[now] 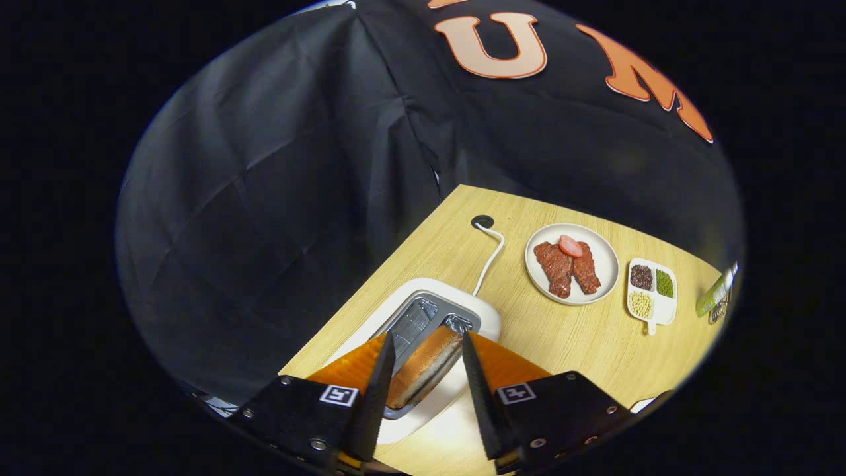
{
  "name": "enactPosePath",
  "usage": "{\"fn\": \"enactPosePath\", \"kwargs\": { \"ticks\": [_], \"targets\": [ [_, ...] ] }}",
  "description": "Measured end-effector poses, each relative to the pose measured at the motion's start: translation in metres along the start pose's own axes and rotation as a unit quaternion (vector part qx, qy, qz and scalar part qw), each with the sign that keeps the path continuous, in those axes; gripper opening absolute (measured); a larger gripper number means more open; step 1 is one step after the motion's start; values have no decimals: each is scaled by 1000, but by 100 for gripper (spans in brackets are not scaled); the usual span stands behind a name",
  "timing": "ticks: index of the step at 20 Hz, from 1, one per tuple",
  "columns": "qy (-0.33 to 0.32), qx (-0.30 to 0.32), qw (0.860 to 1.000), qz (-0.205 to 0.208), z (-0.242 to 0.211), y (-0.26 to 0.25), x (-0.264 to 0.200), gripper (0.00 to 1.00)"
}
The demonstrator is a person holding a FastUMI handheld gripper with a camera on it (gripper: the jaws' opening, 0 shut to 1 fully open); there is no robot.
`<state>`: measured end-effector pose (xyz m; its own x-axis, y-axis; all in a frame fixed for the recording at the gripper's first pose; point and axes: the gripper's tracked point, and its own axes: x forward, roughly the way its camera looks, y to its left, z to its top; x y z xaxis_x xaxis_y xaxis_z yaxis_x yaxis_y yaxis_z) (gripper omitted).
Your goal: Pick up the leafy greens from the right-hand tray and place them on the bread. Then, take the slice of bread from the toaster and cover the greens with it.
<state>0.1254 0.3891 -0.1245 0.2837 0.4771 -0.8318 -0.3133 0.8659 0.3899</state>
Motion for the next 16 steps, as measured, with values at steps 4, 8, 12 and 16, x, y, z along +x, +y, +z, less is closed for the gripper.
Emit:
{"fn": "enactPosePath", "kwargs": {
  "ticks": [4, 8, 12, 16],
  "targets": [
    [10, -10, 1000, 14, -3, 4, 0, 39],
    [20, 6, 999, 42, -8, 12, -5, 17],
    [-4, 27, 998, 55, 0, 12, -23, 10],
    [-33, 17, 997, 61, 9, 9, -42, 9]
  ]
}}
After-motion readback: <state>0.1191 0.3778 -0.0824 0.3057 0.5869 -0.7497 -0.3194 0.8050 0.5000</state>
